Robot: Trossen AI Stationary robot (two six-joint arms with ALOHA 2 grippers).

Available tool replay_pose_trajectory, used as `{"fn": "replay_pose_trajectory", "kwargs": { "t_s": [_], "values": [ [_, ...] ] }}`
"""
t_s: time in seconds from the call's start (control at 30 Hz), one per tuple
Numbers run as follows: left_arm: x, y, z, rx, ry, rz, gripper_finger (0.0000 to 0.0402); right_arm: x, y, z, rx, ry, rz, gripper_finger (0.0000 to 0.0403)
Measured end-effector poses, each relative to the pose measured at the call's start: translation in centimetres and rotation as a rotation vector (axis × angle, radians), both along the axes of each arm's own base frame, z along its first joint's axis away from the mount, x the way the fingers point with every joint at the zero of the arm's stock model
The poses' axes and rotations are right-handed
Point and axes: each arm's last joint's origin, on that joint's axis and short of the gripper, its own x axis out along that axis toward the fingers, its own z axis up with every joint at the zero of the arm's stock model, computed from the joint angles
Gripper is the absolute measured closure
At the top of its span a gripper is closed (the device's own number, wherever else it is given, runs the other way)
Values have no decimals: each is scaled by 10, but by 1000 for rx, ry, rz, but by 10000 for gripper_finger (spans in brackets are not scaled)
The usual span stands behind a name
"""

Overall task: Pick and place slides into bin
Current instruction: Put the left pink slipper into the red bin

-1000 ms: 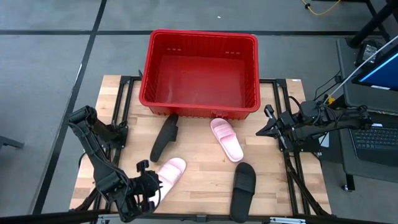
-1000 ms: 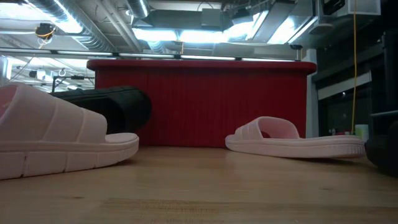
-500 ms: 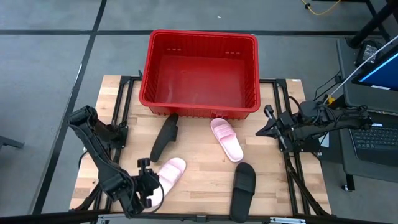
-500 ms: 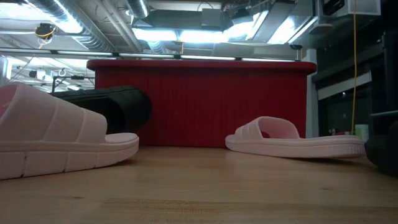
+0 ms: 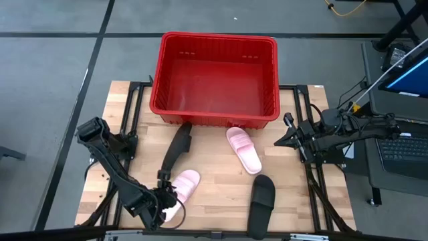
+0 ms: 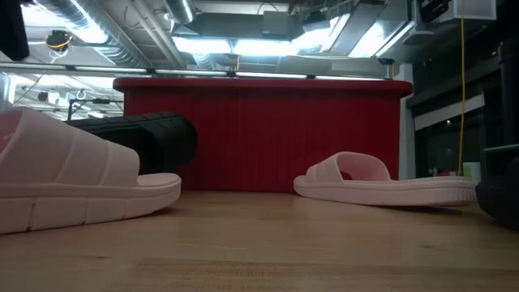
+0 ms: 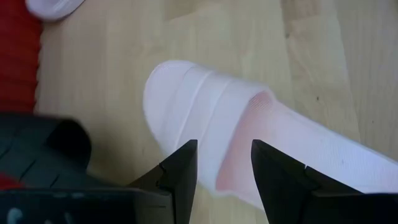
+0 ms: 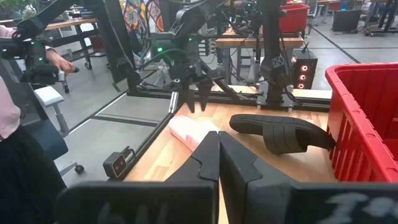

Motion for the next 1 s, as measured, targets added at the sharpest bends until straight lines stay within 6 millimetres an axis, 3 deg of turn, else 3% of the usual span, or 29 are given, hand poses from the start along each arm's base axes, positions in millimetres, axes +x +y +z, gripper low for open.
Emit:
{"fn": "replay_pose_trajectory", "kwargs": {
  "t_s": [0.4,0.77,1.0],
  "values": [
    [16,-4,-40,63,90,27,256,0,0,0,-2,3,-16,397],
    [19,-2,-41,53,53,93,259,0,0,-1,-3,8,-15,397],
    [19,-2,-41,50,57,92,298,0,0,-4,-7,37,-15,397]
  ]
}}
